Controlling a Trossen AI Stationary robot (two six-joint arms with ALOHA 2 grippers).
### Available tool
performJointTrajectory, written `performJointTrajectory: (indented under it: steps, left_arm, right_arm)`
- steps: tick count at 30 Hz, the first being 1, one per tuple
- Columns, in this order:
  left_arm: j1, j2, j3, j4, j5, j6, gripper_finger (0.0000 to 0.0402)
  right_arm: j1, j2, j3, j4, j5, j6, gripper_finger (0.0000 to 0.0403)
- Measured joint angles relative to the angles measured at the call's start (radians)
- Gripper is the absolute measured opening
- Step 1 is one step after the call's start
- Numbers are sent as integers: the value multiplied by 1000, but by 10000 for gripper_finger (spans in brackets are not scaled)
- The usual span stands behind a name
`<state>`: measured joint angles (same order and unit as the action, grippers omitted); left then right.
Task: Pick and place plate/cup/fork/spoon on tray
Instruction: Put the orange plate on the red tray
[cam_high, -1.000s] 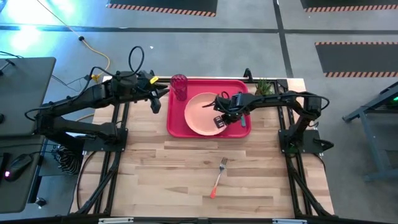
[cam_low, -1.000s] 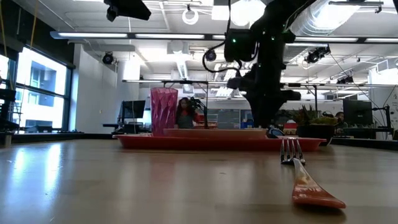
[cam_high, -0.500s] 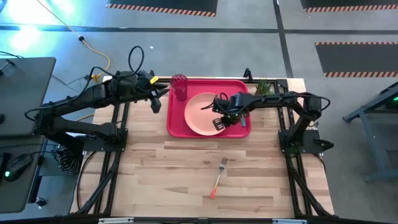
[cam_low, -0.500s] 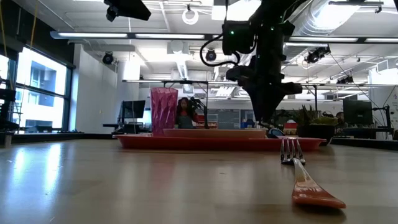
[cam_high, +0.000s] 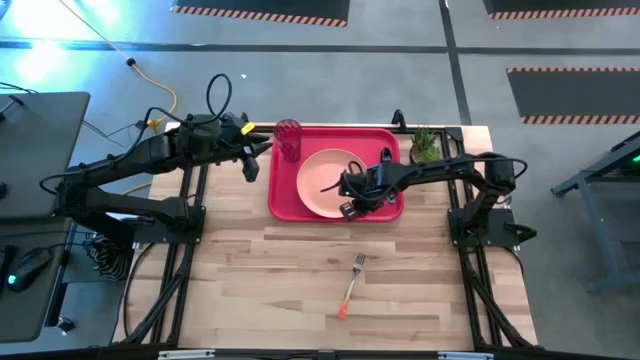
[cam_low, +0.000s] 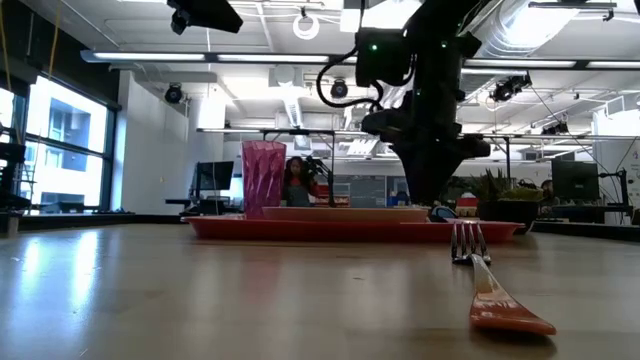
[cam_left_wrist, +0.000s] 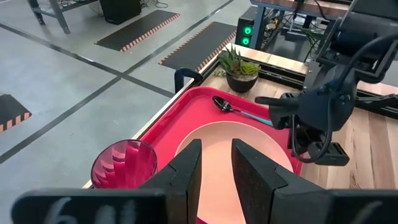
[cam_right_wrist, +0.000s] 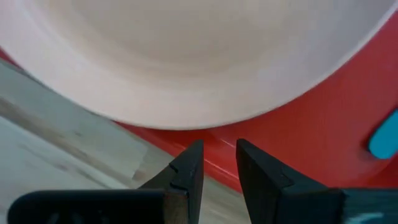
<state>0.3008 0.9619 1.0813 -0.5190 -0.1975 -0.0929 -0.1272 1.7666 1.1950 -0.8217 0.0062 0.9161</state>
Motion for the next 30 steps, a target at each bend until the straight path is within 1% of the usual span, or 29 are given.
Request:
performJointTrajectory:
  steps: [6,12,25,27,30]
  left_arm:
    - [0,0,0,0,0,0,76]
    - [0,0,0,0,0,0,76]
    - [0,0,0,0,0,0,76]
    - [0,0,0,0,0,0,76]
    - [0,0,0,-1,0,-1,76]
  right_arm:
    - [-1,46,0,22,-7,-20,87]
    - [-3,49,0,41,3,-18,87]
    - [-73,51,0,52,42,2,87]
    - [-80,51,0,52,37,2,87]
    - [-84,51,3,38,1,3,87]
